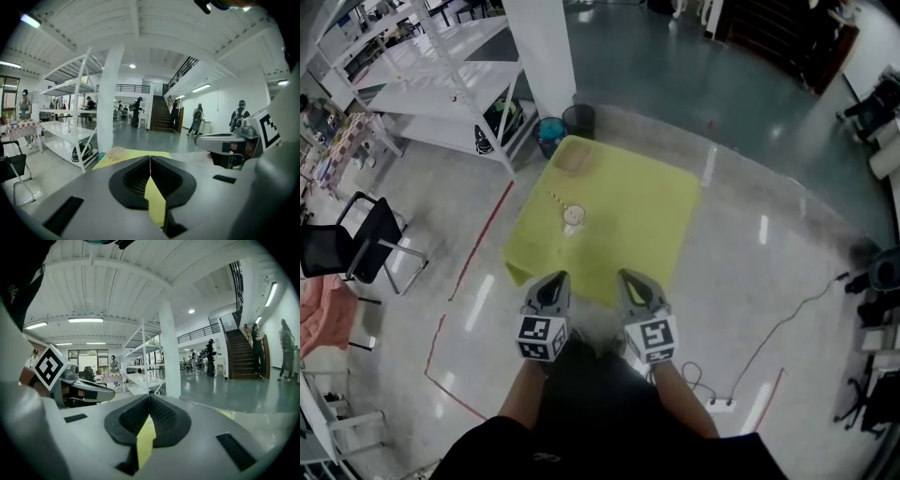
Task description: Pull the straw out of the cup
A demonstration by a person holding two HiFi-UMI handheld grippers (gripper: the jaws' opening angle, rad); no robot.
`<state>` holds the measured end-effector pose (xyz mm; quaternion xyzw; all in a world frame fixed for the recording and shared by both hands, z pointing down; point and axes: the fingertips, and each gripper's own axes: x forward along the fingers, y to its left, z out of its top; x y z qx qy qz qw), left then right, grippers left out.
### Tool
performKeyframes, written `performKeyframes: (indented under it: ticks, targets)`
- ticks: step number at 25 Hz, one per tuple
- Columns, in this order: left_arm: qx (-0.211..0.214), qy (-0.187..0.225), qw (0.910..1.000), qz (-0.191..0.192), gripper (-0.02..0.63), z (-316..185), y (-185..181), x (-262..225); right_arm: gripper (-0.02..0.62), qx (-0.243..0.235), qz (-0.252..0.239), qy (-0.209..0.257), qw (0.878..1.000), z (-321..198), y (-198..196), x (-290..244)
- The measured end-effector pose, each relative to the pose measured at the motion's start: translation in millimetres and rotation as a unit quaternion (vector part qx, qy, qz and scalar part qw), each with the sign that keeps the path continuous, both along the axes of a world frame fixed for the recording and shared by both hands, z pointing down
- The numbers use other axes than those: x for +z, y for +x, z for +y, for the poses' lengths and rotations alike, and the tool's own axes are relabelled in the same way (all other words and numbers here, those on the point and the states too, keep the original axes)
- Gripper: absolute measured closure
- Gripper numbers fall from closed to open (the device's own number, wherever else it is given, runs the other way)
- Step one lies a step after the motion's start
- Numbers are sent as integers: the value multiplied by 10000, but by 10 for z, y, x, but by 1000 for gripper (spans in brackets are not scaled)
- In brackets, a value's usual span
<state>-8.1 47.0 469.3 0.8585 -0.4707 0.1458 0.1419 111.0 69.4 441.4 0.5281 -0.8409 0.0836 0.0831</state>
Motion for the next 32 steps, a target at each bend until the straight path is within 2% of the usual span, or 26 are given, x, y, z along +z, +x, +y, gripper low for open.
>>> performKeyframes:
  ticks: [12,24,32]
  targets:
    - [50,-264,9996,107,561,-659,49,293,578,-166,147,-267,9994,-498,-65,198]
    - [252,-789,9954,488,561,-1591,90,780,578,-147,365,-981,9944,-1362,-171,615]
    - [341,-1105,9918,553,561,-1962,47,1126,578,-339,574,-1421,9876,-1686,-319,932]
